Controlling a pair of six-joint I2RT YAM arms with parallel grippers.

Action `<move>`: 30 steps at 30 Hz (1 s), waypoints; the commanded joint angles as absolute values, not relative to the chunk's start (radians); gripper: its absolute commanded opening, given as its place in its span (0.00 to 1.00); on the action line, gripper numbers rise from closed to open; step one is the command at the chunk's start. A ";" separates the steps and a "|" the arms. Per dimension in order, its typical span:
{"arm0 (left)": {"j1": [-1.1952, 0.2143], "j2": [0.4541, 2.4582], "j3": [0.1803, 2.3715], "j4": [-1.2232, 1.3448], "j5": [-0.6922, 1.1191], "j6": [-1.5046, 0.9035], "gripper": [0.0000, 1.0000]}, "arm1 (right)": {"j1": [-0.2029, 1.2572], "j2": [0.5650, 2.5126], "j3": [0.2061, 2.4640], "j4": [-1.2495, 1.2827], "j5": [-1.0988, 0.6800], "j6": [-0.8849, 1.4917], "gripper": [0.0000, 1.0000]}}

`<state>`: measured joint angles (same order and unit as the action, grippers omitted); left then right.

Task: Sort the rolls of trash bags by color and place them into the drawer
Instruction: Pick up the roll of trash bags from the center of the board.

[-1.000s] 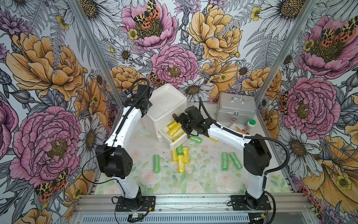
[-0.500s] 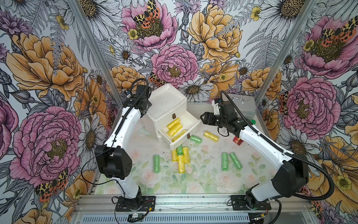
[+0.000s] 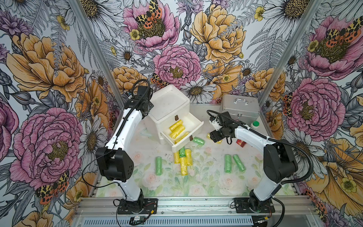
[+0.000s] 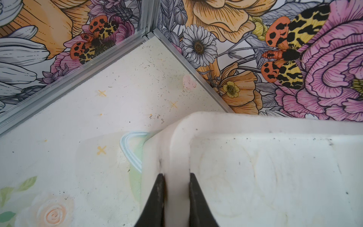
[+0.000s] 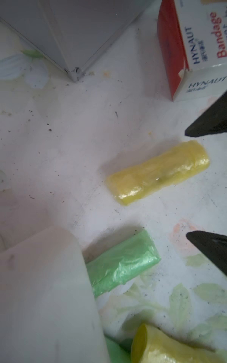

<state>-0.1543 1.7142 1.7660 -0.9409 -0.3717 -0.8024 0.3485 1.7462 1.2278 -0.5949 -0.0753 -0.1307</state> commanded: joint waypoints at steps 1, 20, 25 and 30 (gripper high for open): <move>-0.170 1.737 1.695 -1.156 -0.114 -0.844 0.00 | 0.333 1.778 1.265 -0.594 -0.064 -0.234 0.75; -0.155 1.724 1.671 -1.155 -0.118 -0.847 0.00 | 0.280 1.936 1.335 -0.592 -0.229 -0.282 0.67; -0.150 1.720 1.672 -1.156 -0.122 -0.845 0.00 | 0.279 1.969 1.350 -0.594 -0.240 -0.269 0.63; -0.149 1.722 1.680 -1.157 -0.128 -0.845 0.00 | 0.277 1.968 1.353 -0.594 -0.263 -0.236 0.39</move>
<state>-0.1429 1.6978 1.7405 -0.9115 -0.3336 -0.7849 0.2813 1.9617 1.3220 -0.5949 -0.2321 -0.2569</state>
